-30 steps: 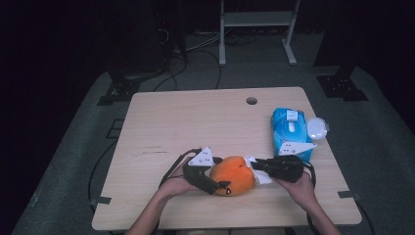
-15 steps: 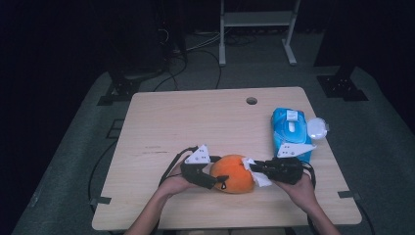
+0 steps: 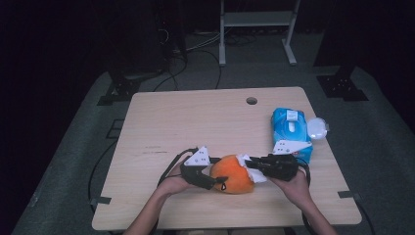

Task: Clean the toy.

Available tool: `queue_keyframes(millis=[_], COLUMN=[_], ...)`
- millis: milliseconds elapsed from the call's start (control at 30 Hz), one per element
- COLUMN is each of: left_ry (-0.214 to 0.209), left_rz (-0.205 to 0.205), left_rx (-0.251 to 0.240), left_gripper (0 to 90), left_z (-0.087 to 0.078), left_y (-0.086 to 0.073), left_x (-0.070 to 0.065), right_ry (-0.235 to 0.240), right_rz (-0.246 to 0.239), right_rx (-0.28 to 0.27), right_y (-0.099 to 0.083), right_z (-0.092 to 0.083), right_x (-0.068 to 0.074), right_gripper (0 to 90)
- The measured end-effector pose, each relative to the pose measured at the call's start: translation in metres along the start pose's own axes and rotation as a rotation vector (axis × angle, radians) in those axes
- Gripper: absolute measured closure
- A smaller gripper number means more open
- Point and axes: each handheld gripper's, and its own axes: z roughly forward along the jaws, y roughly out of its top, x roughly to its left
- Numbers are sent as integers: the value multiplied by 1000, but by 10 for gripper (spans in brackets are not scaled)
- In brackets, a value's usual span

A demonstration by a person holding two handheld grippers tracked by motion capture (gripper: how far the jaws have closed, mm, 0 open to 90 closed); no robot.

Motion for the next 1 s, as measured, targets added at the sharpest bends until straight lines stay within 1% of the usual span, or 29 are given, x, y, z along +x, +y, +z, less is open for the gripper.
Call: queue_keyframes(millis=[67, 133, 200, 367, 467, 533, 600, 633, 700, 833, 1000], left_ry=[-6, -11, -14, -8, -7, -6, -7, -8, -14, -15, -8], left_rz=[10, 8, 4, 20, 30, 39, 45, 40, 29, 30, 27], left_rx=[7, 0, -3, 10, 12, 14, 18, 16, 5, 6, 11], left_gripper=[334, 334, 333, 326, 323, 317, 308, 307, 306, 302, 297], left_z=[-2, -2, -1, 0, 2, 3, 4, 3, 3, 3, 4], left_y=[0, -1, -1, 1, 3, 5, 5, 4, 2, 3, 4], left_x=[0, 1, 1, -2, -5, -7, -7, -7, -6, -6, -7], right_ry=[-9, -18, -14, -16, -4, 15, 24, 22, 28, 32, 31], right_rz=[25, 36, 51, 25, 14, 4, -16, -29, -25, -15, -14], right_rx=[3, 9, 9, 11, 0, -12, -7, -4, -8, -13, -11], right_y=[-6, -10, -12, -6, -2, 2, 5, 6, 5, 3, 3], right_z=[-6, -9, -10, -5, -1, 2, 6, 7, 7, 5, 6], right_x=[-6, -9, -12, -7, -3, 1, 7, 8, 8, 6, 5], right_gripper=[819, 819, 819, 819, 818, 819, 818, 818, 818, 818, 818])
